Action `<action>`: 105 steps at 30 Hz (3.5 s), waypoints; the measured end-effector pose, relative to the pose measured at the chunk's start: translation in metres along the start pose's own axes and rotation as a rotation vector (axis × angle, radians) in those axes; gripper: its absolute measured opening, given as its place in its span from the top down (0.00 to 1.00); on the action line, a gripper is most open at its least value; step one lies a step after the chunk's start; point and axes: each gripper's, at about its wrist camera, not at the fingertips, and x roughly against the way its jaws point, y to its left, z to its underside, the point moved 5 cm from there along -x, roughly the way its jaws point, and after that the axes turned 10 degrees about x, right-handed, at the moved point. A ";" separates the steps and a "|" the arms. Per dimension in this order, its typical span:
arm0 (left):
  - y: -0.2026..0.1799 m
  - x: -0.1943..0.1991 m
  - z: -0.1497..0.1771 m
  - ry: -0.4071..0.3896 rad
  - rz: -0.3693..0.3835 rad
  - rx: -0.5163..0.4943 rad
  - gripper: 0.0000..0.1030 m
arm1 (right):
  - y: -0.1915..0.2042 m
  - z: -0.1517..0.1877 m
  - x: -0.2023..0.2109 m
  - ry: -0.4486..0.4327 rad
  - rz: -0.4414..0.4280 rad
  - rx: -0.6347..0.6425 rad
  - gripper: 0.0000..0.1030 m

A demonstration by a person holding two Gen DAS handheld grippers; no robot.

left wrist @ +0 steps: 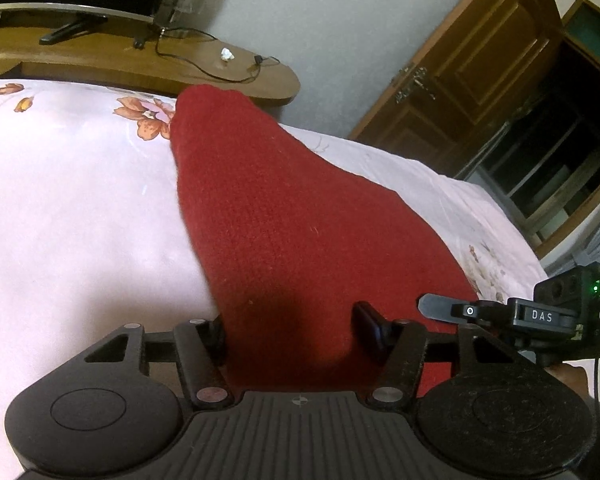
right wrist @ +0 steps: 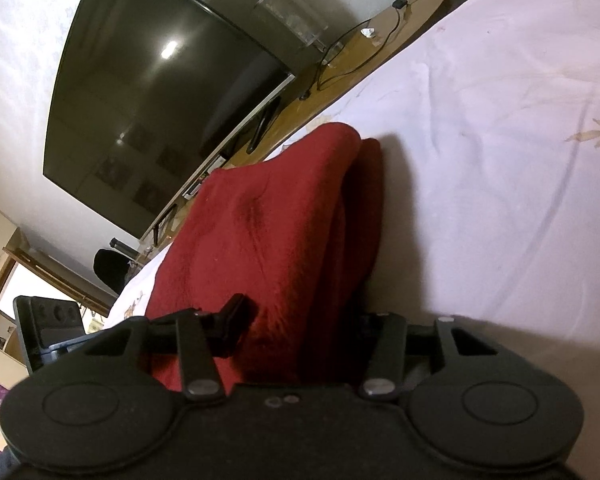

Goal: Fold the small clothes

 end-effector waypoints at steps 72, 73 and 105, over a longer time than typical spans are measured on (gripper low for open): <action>0.229 0.319 0.085 -0.268 -0.310 0.078 0.17 | 0.321 0.099 -0.159 0.191 0.290 0.587 0.87; 0.224 0.327 0.088 -0.277 -0.297 0.073 0.17 | 0.326 0.096 -0.153 0.174 0.293 0.589 0.84; 0.018 0.466 0.256 -0.425 -0.476 -0.021 0.00 | 0.395 0.212 0.093 -0.020 0.322 0.504 0.01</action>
